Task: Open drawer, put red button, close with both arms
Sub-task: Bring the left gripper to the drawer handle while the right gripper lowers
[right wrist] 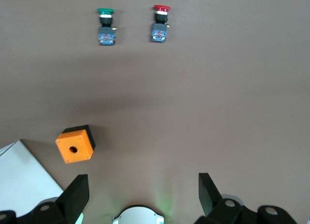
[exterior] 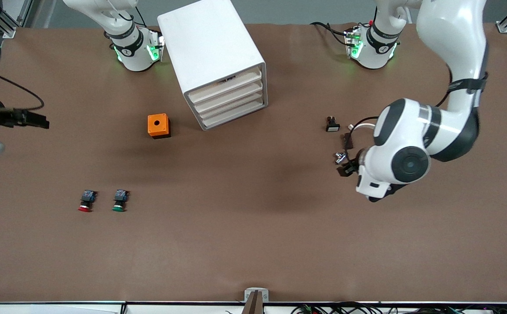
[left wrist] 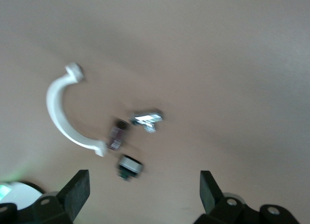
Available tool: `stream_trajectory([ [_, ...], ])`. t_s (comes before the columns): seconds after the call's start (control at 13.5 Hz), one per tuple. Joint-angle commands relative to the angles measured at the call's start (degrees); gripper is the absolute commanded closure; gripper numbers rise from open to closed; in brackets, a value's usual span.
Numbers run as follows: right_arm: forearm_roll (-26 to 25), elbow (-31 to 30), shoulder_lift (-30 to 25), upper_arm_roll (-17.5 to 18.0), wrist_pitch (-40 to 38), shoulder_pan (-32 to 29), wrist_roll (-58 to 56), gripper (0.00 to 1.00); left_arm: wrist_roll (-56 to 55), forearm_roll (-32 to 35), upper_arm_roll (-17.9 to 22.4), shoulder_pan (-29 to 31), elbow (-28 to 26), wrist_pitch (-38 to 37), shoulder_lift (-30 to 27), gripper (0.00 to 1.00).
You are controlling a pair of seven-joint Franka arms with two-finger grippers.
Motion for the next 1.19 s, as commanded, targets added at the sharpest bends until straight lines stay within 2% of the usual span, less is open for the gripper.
stream_trajectory([
  [0.0, 0.6, 1.6, 3.7, 0.6, 5.2, -2.4, 0.6, 0.0, -10.9, -4.8, 0.3, -3.6, 2.0, 2.6, 3.0, 0.0],
  [0.22, 4.4, -5.4, 6.1, 0.5, 19.4, -3.5, 5.0, 0.0, -21.3, -12.3, 0.4, -6.6, 1.8, 3.1, 4.3, 0.0],
  [0.37, 8.4, -8.0, 10.1, 0.5, 28.1, -4.8, 6.9, 0.0, -31.2, -17.3, 0.4, -8.5, 1.7, 3.1, 5.1, 0.0],
  [0.52, 10.5, -7.8, 14.4, 0.5, 32.9, -5.6, 6.8, 0.0, -42.7, -20.8, 0.4, -10.8, 1.7, 3.1, 6.6, 0.0],
  [0.89, 10.5, -8.0, 23.8, 0.7, 44.2, -5.3, 6.2, 0.0, -61.8, -33.0, 0.4, -14.6, 0.8, 2.9, 10.4, 0.04],
  [1.11, 10.4, -8.1, 26.4, 0.7, 46.9, -4.6, 6.0, 0.0, -71.1, -45.4, 0.4, -15.4, 0.9, 2.9, 12.6, 0.07],
])
